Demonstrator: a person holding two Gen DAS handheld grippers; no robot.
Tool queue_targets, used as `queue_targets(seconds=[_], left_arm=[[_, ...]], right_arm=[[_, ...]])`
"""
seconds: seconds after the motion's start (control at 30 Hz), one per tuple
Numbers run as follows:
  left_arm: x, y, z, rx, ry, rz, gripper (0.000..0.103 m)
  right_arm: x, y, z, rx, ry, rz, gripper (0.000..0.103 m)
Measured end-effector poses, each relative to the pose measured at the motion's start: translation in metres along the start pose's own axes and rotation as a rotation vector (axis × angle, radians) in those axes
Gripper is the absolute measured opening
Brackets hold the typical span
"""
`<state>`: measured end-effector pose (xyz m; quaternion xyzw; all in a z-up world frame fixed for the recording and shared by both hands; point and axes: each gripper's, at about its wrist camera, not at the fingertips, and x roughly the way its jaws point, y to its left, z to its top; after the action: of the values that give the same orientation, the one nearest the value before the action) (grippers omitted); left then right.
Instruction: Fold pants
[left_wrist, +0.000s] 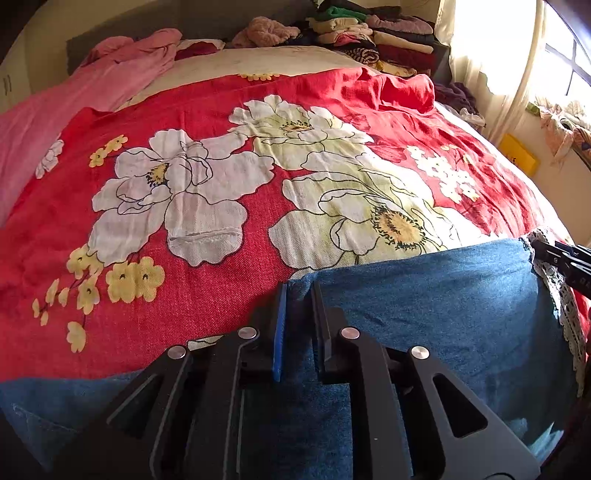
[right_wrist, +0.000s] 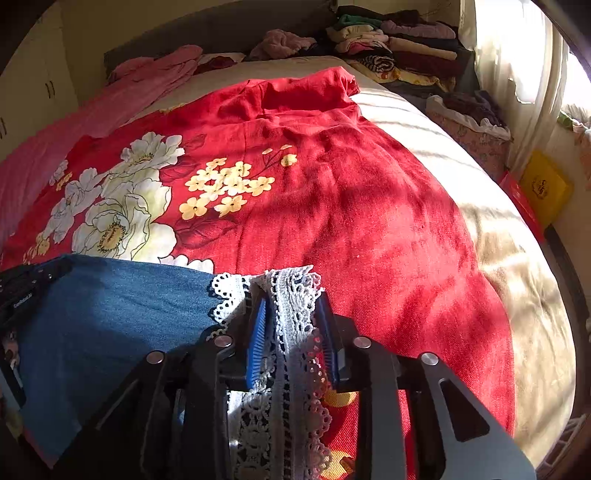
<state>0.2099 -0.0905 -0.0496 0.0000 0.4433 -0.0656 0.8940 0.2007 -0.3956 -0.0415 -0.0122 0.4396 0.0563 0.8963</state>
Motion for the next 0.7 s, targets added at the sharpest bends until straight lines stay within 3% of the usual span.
queue_targets(seconds=[0.1, 0.13, 0.17, 0.23, 0.3, 0.4, 0.57, 0.7], left_arm=[[-0.01, 0.008, 0.001, -0.038, 0.001, -0.011, 0.018], [-0.015, 0.01, 0.001, -0.051, -0.003, -0.018, 0.019], [-0.023, 0.011, 0.001, -0.061, -0.014, -0.023, 0.021], [-0.038, 0.013, -0.001, -0.068, -0.036, -0.021, 0.032], [-0.053, 0.018, -0.006, -0.083, -0.053, -0.025, 0.041], [-0.078, 0.03, -0.014, -0.123, -0.075, -0.031, 0.045], [-0.125, 0.043, -0.033, -0.123, -0.145, -0.015, 0.063], [-0.136, 0.04, -0.064, -0.068, -0.116, 0.011, 0.074]], right_arm=[[-0.02, -0.008, -0.001, 0.048, -0.092, -0.056, 0.068], [-0.032, -0.014, -0.001, 0.073, -0.144, -0.064, 0.071], [-0.042, -0.02, -0.002, 0.1, -0.186, -0.062, 0.072], [-0.06, -0.029, -0.004, 0.149, -0.244, -0.066, 0.075], [-0.078, -0.037, -0.008, 0.188, -0.269, -0.056, 0.075], [-0.104, -0.039, -0.022, 0.235, -0.285, -0.019, 0.08], [-0.127, -0.022, -0.058, 0.229, -0.242, 0.046, 0.08], [-0.125, 0.008, -0.083, 0.15, -0.156, 0.088, 0.08]])
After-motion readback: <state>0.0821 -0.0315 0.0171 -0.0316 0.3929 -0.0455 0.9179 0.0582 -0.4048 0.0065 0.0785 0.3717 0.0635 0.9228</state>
